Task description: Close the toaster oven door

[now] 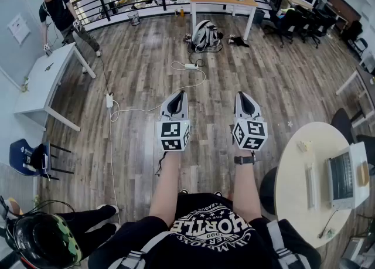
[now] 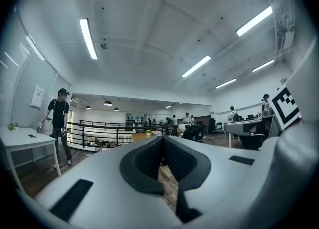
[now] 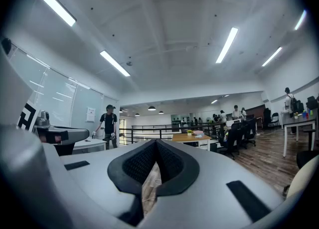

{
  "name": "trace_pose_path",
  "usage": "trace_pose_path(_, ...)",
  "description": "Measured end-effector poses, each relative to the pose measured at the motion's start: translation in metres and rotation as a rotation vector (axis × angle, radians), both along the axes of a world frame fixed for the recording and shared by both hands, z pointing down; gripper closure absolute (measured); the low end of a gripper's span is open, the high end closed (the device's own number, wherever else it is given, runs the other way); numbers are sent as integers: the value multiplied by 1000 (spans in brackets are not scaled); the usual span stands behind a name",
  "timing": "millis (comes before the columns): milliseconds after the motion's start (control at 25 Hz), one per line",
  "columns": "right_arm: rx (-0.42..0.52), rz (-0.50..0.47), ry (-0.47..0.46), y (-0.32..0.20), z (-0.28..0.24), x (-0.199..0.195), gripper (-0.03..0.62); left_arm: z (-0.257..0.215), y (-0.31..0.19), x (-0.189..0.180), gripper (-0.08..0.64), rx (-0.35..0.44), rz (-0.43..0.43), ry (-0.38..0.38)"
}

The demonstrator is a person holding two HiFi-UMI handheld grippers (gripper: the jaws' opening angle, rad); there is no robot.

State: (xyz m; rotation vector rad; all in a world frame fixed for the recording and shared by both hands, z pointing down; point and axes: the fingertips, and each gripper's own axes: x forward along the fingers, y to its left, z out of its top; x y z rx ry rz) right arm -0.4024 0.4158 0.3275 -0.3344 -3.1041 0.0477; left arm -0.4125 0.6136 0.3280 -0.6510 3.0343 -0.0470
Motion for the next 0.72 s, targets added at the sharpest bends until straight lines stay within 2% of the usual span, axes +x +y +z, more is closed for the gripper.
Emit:
trace_pose_path(200,-1,3,12,11,5,7,572,5,5,6,541,40,23,19)
trace_pose_path(400,6,16,25,13,8,18,572,9,0,13,541,46,49,29)
trace_pose_path(720,2,85,56,11,23,40,572,20,-6,26,541,58,145,9)
